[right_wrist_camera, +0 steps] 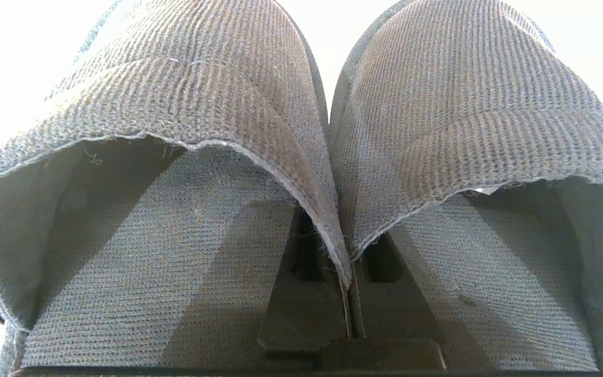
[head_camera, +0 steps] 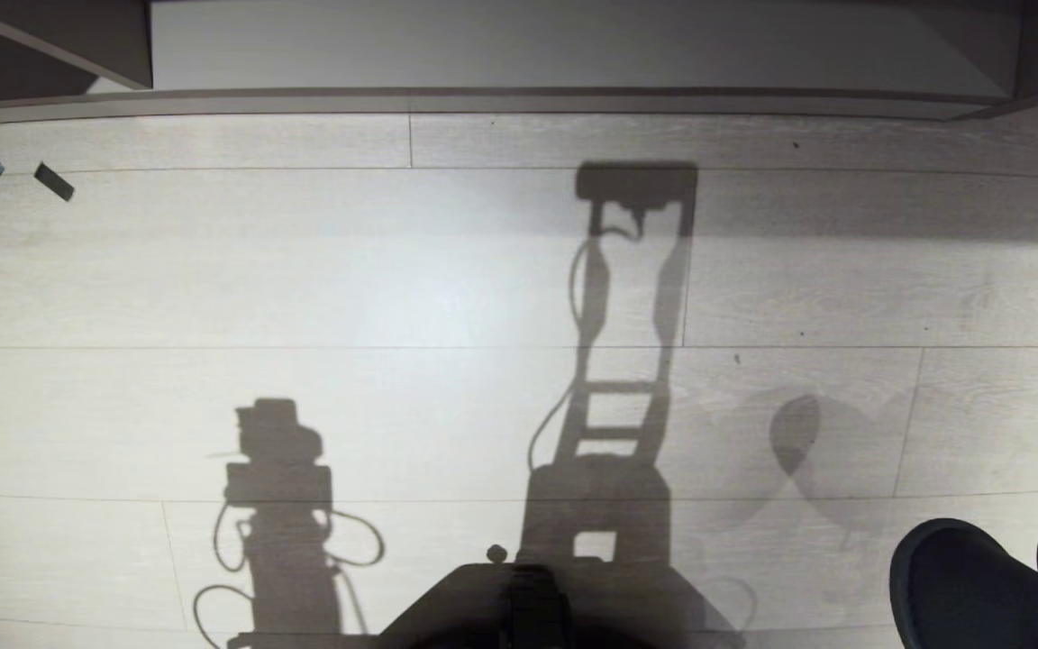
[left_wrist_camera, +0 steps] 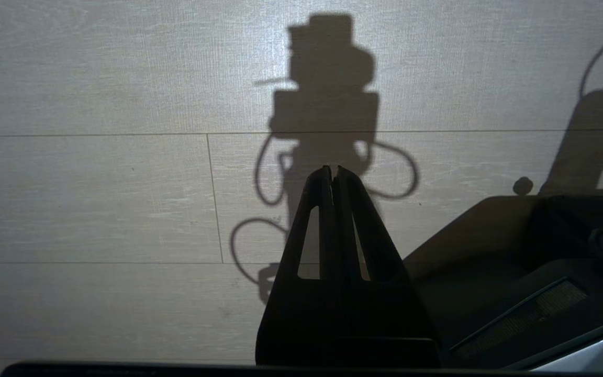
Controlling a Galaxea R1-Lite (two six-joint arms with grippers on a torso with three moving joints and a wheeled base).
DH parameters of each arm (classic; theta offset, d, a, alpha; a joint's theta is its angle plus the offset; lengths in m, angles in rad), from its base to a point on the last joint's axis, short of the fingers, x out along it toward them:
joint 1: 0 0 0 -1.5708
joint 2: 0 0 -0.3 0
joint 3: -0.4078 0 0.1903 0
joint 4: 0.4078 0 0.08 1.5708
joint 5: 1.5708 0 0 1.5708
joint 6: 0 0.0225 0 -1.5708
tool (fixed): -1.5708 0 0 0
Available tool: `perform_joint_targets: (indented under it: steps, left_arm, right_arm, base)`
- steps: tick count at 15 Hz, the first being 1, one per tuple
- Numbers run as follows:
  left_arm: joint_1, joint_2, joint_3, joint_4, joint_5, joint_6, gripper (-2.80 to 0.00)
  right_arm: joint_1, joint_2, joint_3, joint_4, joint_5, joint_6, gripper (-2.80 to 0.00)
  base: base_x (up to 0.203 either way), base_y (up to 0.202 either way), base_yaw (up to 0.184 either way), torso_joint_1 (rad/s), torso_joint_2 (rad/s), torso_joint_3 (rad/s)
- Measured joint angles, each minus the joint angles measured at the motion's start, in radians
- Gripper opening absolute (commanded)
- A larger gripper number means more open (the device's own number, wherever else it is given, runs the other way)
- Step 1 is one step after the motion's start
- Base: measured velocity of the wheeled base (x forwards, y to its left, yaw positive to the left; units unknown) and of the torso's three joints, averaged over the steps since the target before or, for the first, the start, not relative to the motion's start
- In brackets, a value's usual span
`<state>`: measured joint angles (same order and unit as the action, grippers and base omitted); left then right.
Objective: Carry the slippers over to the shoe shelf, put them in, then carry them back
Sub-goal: Place the slippers on the floor
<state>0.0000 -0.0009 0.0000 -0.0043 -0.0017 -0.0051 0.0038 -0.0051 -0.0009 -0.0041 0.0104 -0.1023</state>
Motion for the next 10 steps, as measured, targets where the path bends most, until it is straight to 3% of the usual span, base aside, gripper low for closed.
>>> perform_joint_targets:
  steps: [10]
  left_arm:
    - [0.0, 0.0, 0.0, 0.0, 0.0, -0.004, -2.8]
  right_arm:
    - [0.0, 0.0, 0.001, 0.002, 0.0, -0.003, -2.8]
  base:
    - [0.0, 0.0, 0.0, 0.002, 0.0, 0.186]
